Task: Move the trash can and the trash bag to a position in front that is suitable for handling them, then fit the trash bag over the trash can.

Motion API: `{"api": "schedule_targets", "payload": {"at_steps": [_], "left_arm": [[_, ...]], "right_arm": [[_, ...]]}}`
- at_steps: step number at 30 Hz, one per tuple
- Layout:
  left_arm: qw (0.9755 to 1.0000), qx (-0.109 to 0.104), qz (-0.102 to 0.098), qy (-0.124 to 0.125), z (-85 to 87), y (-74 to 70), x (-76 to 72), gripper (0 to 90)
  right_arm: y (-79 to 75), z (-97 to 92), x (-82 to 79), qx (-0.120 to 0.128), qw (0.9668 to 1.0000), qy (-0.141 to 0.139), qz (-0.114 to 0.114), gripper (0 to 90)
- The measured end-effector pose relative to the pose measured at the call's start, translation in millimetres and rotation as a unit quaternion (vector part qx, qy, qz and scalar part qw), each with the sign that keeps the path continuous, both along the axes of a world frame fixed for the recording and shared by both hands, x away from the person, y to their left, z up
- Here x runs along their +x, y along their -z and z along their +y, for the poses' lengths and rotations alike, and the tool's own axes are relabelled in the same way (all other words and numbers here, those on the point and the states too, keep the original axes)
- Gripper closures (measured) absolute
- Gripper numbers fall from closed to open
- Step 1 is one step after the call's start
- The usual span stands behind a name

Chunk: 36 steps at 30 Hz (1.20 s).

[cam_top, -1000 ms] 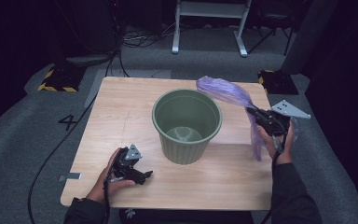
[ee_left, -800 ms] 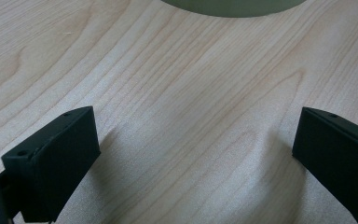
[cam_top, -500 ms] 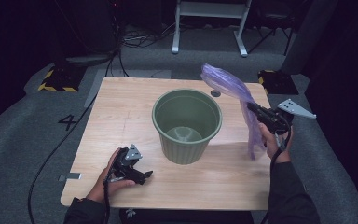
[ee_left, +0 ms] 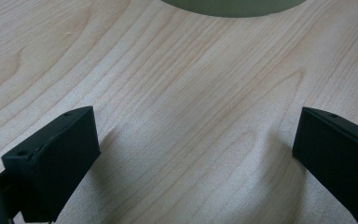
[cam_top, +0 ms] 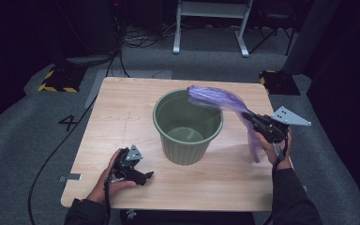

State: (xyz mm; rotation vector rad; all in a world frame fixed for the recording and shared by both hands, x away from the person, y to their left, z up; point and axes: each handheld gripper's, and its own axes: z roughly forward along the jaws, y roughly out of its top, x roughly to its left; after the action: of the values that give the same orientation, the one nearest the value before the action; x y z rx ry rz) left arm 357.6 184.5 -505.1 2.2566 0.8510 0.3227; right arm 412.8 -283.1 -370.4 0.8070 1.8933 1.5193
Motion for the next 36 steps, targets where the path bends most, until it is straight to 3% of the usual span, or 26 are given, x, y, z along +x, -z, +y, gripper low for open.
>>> {"api": "schedule_targets", "payload": {"at_steps": [8,12,19,26,27,28,29,30,32,33,35,36], "left_arm": [[1.0000,0.000,0.000,0.000,0.1,0.0,0.0,0.0],[1.0000,0.000,0.000,0.000,0.1,0.0,0.0,0.0],[1.0000,0.000,0.000,0.001,0.2,-0.1,0.2,0.0],[1.0000,-0.001,-0.004,0.005,2.4,-0.9,-1.0,2.4],[1.0000,-0.001,-0.004,0.005,3.4,-2.1,-1.0,4.4],[0.9999,-0.006,-0.009,0.004,5.9,-5.7,-1.6,18.6],[0.9999,-0.006,-0.009,0.004,5.9,-5.7,-1.6,23.5],[0.9999,-0.010,-0.011,0.002,6.4,-7.5,-1.9,23.5],[0.9997,-0.016,-0.020,0.001,7.8,-13.6,-3.3,12.2],[0.9994,-0.025,-0.026,0.002,8.8,-17.5,-4.9,20.3],[0.9988,-0.033,-0.037,-0.005,10.1,-25.4,-6.6,18.8],[0.9984,-0.037,-0.041,-0.013,10.2,-29.5,-7.9,13.5]], "right_arm": [[-0.9,2.1,-2.8,-0.004,0.9999,-0.010,-0.008,89.8],[-4.0,6.5,-6.8,-0.027,0.9993,-0.006,-0.026,89.7],[-3.9,7.6,-8.1,-0.024,0.9993,-0.018,-0.022,89.4],[-5.7,11.6,-10.6,-0.038,0.9987,-0.018,-0.029,89.3],[-6.2,11.9,-10.9,-0.040,0.9986,-0.018,-0.031,89.2],[-7.5,12.3,-11.1,-0.039,0.9986,-0.018,-0.031,89.0],[-7.5,12.3,-11.1,-0.039,0.9986,-0.018,-0.031,89.0],[-8.0,12.2,-10.8,-0.040,0.9985,-0.019,-0.033,89.0],[-8.4,13.0,-10.3,-0.044,0.9983,-0.018,-0.035,88.9],[-8.3,13.4,-10.4,-0.045,0.9982,-0.019,-0.036,88.4],[-8.2,13.5,-10.8,-0.045,0.9982,-0.019,-0.035,88.3],[-8.0,13.4,-11.0,-0.045,0.9981,-0.021,-0.036,88.0]]}}
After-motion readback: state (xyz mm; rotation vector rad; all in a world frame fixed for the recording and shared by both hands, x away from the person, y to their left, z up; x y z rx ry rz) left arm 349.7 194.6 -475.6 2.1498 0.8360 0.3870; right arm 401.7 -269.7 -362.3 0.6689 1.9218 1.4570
